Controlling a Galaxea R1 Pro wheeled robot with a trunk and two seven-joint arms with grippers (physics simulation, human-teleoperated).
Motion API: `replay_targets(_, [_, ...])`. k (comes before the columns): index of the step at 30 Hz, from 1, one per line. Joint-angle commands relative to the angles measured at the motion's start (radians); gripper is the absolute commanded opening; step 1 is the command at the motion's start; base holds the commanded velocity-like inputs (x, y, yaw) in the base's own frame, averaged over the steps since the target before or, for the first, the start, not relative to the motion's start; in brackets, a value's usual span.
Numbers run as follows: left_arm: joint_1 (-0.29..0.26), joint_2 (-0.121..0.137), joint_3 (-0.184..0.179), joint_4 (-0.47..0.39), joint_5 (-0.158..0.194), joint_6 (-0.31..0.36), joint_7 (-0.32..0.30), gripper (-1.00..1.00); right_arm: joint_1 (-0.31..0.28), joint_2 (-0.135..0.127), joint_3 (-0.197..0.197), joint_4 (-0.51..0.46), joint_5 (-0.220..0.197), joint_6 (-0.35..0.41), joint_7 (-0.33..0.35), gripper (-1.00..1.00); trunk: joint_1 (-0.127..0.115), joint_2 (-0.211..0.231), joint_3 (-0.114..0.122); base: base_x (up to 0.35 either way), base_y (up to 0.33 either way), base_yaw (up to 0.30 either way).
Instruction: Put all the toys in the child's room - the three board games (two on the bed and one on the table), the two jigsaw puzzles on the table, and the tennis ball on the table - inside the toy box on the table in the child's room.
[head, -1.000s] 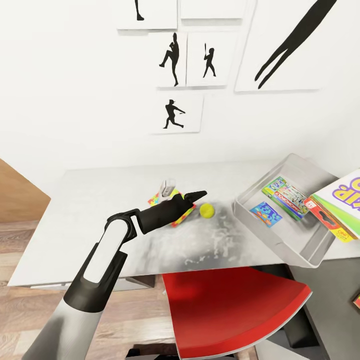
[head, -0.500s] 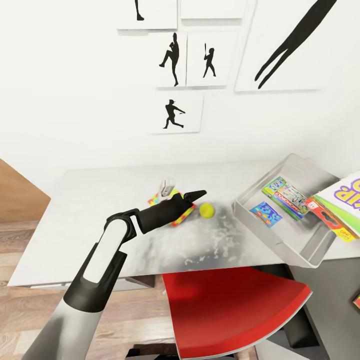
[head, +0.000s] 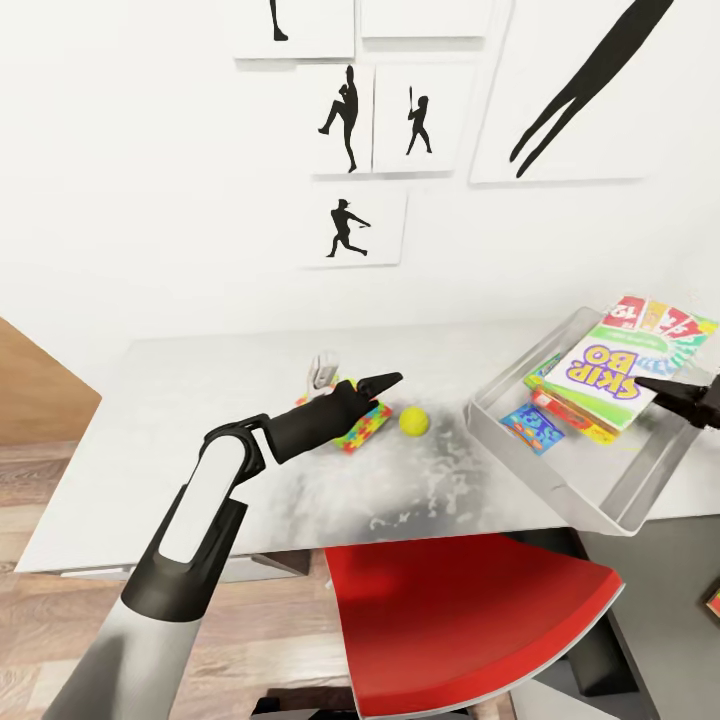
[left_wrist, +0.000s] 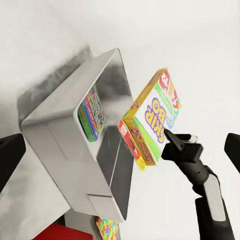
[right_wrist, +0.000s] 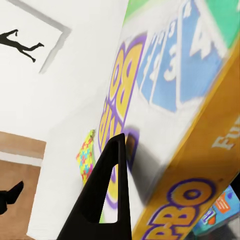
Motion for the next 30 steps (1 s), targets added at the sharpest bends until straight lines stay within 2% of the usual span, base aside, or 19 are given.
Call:
replay_targets(1, [0.0,0.0,0.001,-0.001,0.011,0.003,0.01,1.0,-0.028,-0.001,0.031,0.028,0.002,0.004,0.007,-1.0,0.0,-0.002,-0.001,0.0,0.0,0.0])
replay_targets(3, [0.0,0.0,0.002,-0.001,0.011,0.002,0.01,1.0,-0.068,0.0,0.077,0.071,0.002,0.004,0.007,-1.0,0.0,-0.002,-0.001,0.0,0.0,0.0])
replay_targets(6, [0.001,-0.001,0.003,0.0,0.01,0.002,0.013,1.0,-0.114,0.0,0.126,0.135,0.002,0.004,0.007,-1.0,0.0,-0.002,-0.001,0.0,0.0,0.0])
replay_targets(8, [0.001,-0.001,0.003,0.0,0.011,0.002,0.013,1.0,-0.131,0.0,0.138,0.164,0.002,0.004,0.007,-1.0,0.0,-0.002,-0.001,0.0,0.0,0.0])
replay_targets(18, [0.0,-0.003,0.001,0.001,0.011,0.002,0.016,1.0,-0.256,-0.002,0.158,0.433,0.003,0.004,0.006,-1.0,0.0,-0.002,-0.001,0.0,0.0,0.0])
replay_targets(24, [0.0,-0.003,0.002,-0.001,0.017,0.003,0.01,1.0,-0.271,-0.002,0.156,0.476,0.002,0.004,0.006,-1.0,0.0,-0.002,-0.001,0.0,0.0,0.0])
replay_targets(27, [0.001,-0.002,0.005,-0.003,0.057,0.003,0.001,1.0,-0.274,0.0,0.157,0.483,0.003,0.004,0.006,-1.0,0.0,-0.002,-0.001,0.0,0.0,0.0])
replay_targets(28, [0.005,0.0,0.012,-0.006,0.091,0.002,-0.006,1.0,-0.274,0.001,0.158,0.485,0.004,0.004,0.006,-1.0,0.0,-0.002,-0.001,0.0,0.0,0.0])
replay_targets(30, [0.014,0.004,0.029,-0.007,0.123,0.003,-0.019,1.0,-0.274,0.002,0.159,0.486,0.004,0.004,0.006,-1.0,0.0,-0.002,-0.001,0.0,0.0,0.0])
